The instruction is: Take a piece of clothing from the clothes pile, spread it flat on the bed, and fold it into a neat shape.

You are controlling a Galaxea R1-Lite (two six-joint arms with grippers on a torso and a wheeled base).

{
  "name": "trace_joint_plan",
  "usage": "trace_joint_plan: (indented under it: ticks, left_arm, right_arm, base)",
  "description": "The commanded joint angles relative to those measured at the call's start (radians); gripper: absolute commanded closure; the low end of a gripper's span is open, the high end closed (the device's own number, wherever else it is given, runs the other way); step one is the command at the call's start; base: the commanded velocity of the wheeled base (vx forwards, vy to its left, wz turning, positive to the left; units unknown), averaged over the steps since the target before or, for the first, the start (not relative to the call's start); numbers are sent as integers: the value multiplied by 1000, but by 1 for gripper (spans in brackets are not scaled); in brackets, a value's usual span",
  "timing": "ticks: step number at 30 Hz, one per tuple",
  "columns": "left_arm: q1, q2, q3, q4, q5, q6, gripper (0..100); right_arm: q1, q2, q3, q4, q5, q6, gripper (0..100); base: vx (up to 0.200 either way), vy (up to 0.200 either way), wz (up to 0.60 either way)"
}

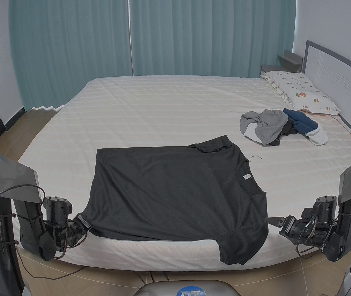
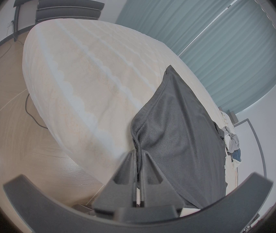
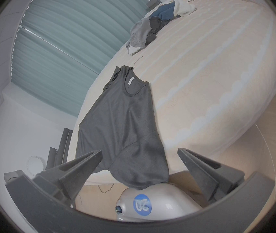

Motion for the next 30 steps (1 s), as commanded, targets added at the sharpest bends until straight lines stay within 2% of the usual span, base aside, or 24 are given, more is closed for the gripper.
trace_joint_plan:
  ticks: [1, 3, 15, 19, 20, 22, 30]
  left_arm:
    - [1, 16, 6, -31, -5, -14, 100]
    - [1, 25, 10, -54, -5, -14, 100]
    - [4, 36, 18, -84, -5, -14, 100]
    - [6, 36, 18, -84, -5, -14, 100]
    - [6, 36, 18, -84, -5, -14, 100]
    - [6, 36, 18, -84, -5, -14, 100]
    - [4, 36, 20, -84, -5, -14, 100]
  right_arm:
    - [-1, 105, -71, -17, -24, -6, 0]
    - [-1, 133, -120, -17, -42, -10, 0]
    - [18, 211, -280, -14, -48, -19, 0]
    - [16, 242, -335, -1, -48, -59, 0]
    - [15, 243, -338, 0, -48, -65, 100]
    - [9, 246, -383, 31, -50, -91, 100]
    - [7, 171, -544, 204, -50, -102, 100]
  base:
    - [0, 0, 0]
    - [0, 0, 0]
    - [0, 0, 0]
    - [0, 0, 0]
    - [0, 0, 0]
    - [0, 0, 0]
    - [0, 0, 0]
